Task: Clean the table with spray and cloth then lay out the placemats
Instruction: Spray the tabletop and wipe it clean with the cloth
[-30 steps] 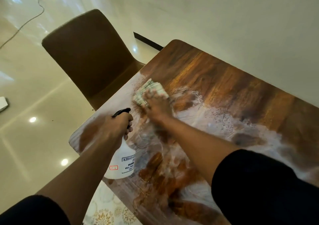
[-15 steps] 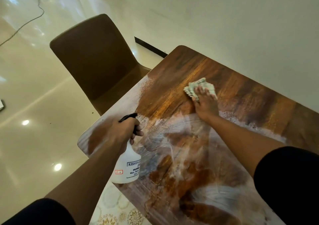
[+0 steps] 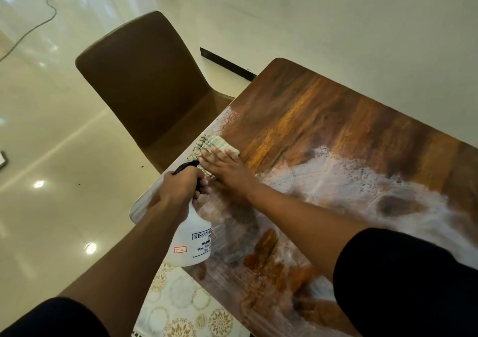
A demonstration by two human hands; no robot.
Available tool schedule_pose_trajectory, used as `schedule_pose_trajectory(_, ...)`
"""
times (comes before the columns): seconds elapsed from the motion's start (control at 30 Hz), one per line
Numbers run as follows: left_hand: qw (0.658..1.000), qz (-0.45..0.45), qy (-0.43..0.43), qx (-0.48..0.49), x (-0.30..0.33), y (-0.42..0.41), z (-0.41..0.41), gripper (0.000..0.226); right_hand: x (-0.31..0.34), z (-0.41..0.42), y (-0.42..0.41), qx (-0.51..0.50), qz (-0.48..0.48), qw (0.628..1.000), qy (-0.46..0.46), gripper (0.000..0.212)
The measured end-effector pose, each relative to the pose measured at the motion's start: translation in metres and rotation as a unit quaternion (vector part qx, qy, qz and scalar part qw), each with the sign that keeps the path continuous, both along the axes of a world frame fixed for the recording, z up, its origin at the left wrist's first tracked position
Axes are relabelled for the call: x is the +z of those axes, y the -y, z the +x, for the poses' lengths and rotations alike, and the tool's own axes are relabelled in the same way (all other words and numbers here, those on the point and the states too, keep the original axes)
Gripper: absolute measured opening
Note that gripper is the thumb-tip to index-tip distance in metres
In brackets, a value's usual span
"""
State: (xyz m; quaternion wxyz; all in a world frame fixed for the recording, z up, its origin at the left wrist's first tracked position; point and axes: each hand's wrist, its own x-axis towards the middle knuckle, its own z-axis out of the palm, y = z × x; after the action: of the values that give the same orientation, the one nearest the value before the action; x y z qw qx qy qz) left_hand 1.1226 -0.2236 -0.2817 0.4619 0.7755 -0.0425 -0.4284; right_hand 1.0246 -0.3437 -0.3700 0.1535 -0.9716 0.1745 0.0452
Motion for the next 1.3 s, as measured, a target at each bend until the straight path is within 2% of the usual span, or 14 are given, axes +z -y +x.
schedule_pose_trajectory(0.13, 1.000, 0.024, 0.003, -0.011, 0.002, 0.001, 0.012, 0.019, 0.009, -0.008, 0.044, 0.023, -0.001, 1.000, 0.007, 0.056)
schedule_pose_trajectory(0.23, 0.999, 0.020, 0.004, -0.027, -0.004, 0.006, 0.019, 0.014, 0.015, -0.015, 0.082, -0.086, 0.006, 0.996, 0.008, 0.056)
schedule_pose_trajectory(0.37, 0.999, 0.010, -0.007, -0.041, -0.011, 0.016, 0.021, 0.016, 0.011, -0.025, 0.129, -0.253, -0.004, 0.967, 0.015, 0.058)
schedule_pose_trajectory(0.53, 0.999, 0.026, -0.008, -0.020, -0.017, 0.023, 0.027, 0.025, 0.009, 0.019, 0.106, -0.383, 0.005, 0.924, 0.011, 0.062)
schedule_pose_trajectory(0.6, 1.000, 0.027, -0.003, -0.010, -0.017, 0.021, 0.032, 0.022, 0.009, 0.038, 0.083, -0.344, 0.012, 0.939, 0.026, 0.062)
schedule_pose_trajectory(0.67, 1.000, 0.022, 0.004, -0.002, -0.015, 0.019, 0.034, 0.014, 0.004, 0.053, 0.056, -0.239, 0.004, 0.970, 0.032, 0.059)
schedule_pose_trajectory(0.77, 1.000, 0.010, 0.008, 0.008, -0.012, 0.019, 0.036, 0.021, -0.004, 0.063, 0.023, -0.076, 0.014, 0.996, 0.035, 0.060)
schedule_pose_trajectory(0.97, 1.000, 0.016, -0.001, 0.019, -0.012, 0.030, 0.037, 0.019, -0.009, 0.053, 0.051, -0.001, 0.010, 0.998, 0.063, 0.057)
schedule_pose_trajectory(1.03, 0.999, 0.026, -0.012, 0.016, -0.013, 0.032, 0.037, 0.020, -0.004, 0.049, 0.078, -0.028, 0.008, 0.998, 0.058, 0.057)
schedule_pose_trajectory(1.2, 0.999, 0.033, -0.010, -0.004, -0.015, 0.034, 0.036, 0.017, 0.013, 0.033, 0.165, -0.203, 0.004, 0.979, 0.032, 0.055)
schedule_pose_trajectory(1.3, 0.999, 0.037, -0.009, -0.005, -0.017, 0.032, 0.038, 0.019, 0.010, 0.045, 0.185, -0.253, 0.005, 0.967, 0.019, 0.056)
